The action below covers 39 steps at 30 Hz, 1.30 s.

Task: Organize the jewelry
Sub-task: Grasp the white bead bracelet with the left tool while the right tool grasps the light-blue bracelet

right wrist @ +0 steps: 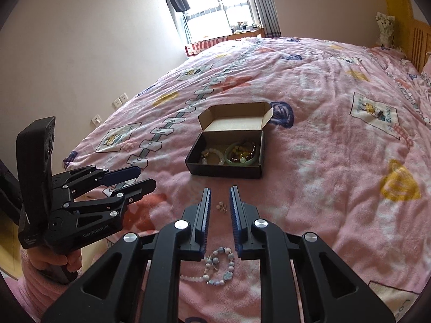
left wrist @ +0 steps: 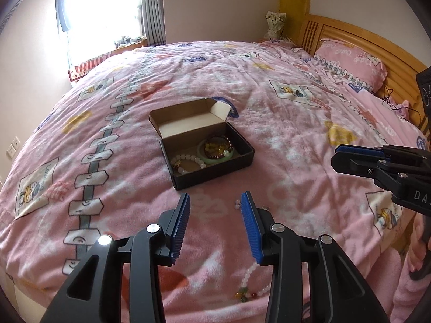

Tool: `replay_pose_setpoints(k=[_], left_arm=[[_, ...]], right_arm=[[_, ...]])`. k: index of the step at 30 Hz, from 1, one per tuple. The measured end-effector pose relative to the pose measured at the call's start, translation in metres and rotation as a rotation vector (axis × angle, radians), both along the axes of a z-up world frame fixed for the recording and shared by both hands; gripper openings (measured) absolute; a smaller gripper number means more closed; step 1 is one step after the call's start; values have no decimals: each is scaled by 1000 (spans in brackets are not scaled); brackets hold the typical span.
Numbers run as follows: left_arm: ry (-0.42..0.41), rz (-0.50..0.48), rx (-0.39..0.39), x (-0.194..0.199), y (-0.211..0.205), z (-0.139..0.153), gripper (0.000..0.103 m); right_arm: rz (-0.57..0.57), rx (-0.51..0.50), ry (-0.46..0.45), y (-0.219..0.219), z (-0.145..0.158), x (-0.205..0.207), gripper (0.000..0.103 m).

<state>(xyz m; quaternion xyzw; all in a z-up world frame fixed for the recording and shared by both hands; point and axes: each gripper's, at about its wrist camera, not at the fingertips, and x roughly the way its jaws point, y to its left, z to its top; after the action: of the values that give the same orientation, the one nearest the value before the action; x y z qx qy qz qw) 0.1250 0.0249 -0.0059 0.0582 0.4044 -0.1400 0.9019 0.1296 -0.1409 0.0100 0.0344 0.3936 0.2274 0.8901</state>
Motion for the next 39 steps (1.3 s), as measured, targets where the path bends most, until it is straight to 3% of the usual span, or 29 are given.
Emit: replay_pose_setpoints(k=[5,27,39], left_arm=[[24,-4,3,-17,-4,-15,54],[290,-2,21,-25,-7,-104,54],[287,-11,39,-23,-4,-120,54]], right_arm=[[0,16,47,-4,-20,-14,17],[-10,30,266,-2,-111,-14,21],[-28,26,313,4,-138,-5,21]])
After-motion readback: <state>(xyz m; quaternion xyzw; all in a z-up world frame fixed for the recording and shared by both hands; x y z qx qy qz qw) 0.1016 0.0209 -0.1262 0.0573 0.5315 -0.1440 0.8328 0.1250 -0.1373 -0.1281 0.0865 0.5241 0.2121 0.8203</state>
